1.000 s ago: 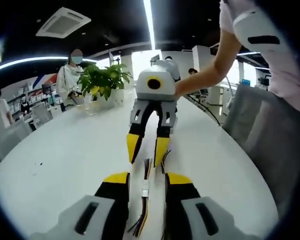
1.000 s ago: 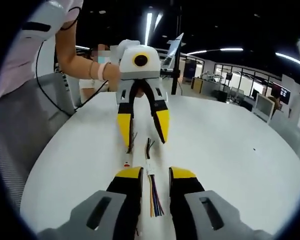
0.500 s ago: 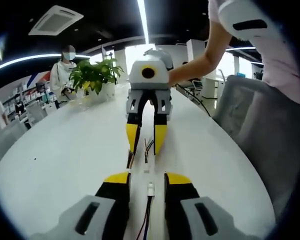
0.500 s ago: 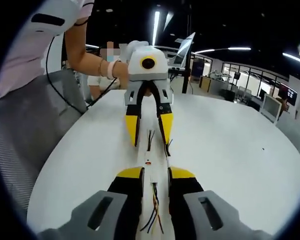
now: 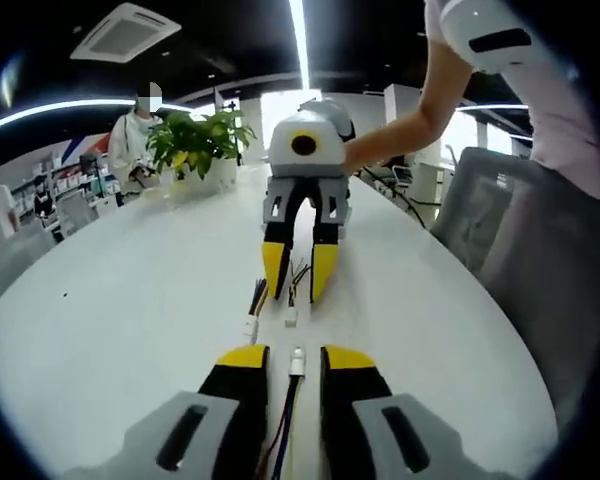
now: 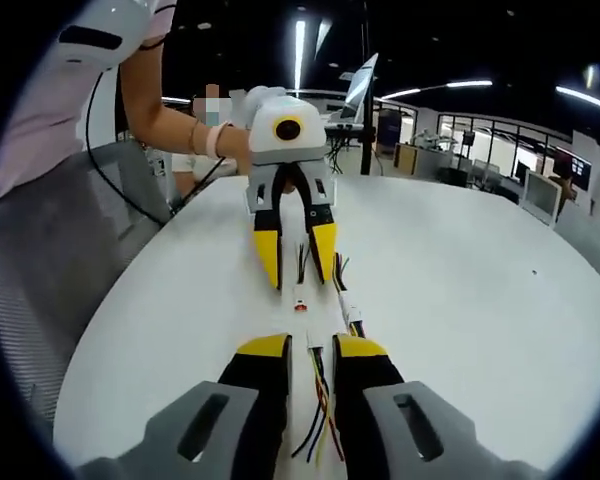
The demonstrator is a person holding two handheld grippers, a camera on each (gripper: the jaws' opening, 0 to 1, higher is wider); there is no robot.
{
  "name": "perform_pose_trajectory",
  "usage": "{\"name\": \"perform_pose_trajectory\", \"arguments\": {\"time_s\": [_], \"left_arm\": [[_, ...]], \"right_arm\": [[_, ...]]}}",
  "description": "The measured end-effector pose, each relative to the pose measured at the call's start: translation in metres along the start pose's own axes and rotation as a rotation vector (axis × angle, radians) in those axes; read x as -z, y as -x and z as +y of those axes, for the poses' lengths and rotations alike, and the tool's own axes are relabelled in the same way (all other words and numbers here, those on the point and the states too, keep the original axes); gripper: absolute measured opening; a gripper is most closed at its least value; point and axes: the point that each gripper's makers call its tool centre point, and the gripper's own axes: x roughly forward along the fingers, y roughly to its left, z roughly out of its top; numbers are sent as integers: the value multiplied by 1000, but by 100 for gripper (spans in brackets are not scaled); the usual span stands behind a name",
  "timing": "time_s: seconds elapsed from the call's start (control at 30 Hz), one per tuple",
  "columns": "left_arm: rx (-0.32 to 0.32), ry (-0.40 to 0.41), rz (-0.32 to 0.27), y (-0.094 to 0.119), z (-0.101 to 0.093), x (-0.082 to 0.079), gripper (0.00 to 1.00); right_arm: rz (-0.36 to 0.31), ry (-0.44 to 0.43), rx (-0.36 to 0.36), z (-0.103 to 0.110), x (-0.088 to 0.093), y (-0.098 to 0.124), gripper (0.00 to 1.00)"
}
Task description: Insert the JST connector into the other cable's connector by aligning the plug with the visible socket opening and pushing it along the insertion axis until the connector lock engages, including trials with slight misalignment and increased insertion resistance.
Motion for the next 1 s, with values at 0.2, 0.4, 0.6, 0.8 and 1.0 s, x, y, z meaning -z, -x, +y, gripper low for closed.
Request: {"name": "perform_pose_trajectory", "arguments": {"time_s": [0.2,0.4,0.6,0.8,1.0], "left_arm": [[3,24,0,-5,-2,5,11],[-14,36,-19,-5,2,3,9],[-1,35,-11,-7,-2,6,8],[-13,55,-24,-6,-2,7,8],[-15,68,-47,-9,-3,6,6]], "right_arm": [[-2,-9,6,-3,3,-2,11],[5,-12,5,-4,7,-4,10],[9,-11,3,-2,8,-6,9],[7,-16,6,-2,8,-6,8],[-5,-22,10,-1,8,-7,8]]}}
